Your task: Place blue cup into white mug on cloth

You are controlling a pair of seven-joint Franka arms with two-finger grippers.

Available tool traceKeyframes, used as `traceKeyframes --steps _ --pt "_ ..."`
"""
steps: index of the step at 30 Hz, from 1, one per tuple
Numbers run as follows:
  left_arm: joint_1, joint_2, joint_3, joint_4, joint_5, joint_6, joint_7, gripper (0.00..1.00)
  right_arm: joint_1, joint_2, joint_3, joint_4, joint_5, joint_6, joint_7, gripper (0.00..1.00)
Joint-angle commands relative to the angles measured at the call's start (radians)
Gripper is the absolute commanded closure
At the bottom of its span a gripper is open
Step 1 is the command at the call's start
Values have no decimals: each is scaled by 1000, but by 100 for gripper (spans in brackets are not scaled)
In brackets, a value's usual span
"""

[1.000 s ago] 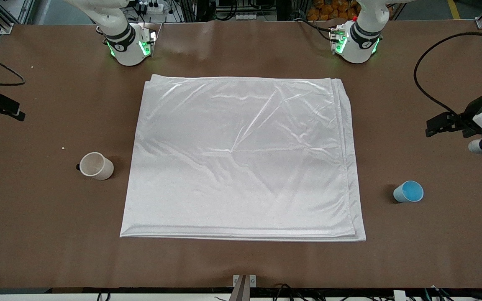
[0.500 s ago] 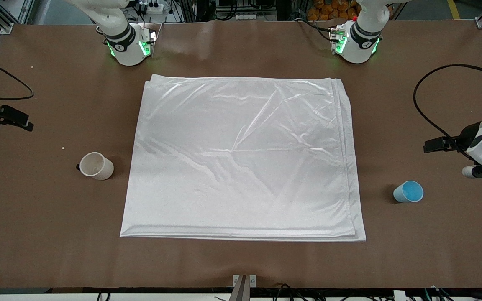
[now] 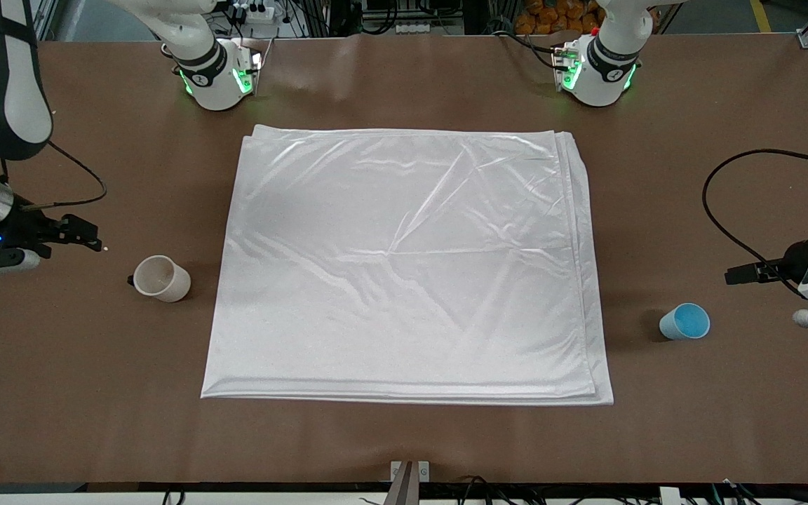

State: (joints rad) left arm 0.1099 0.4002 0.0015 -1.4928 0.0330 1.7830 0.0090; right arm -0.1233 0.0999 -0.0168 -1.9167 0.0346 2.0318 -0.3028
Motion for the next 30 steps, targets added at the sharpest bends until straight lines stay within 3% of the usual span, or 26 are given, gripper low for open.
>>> traceKeyframes --steps 1,17,30 --pt "-3 38 -1 23 42 42 17 0 -13 37 8 -8 15 38 -104 0" --pt "7 198 0 23 54 231 17 0 -61 158 8 -4 19 142 -487 0" --pt "11 242 2 23 54 248 17 0 -68 242 9 4 24 226 -838 0"
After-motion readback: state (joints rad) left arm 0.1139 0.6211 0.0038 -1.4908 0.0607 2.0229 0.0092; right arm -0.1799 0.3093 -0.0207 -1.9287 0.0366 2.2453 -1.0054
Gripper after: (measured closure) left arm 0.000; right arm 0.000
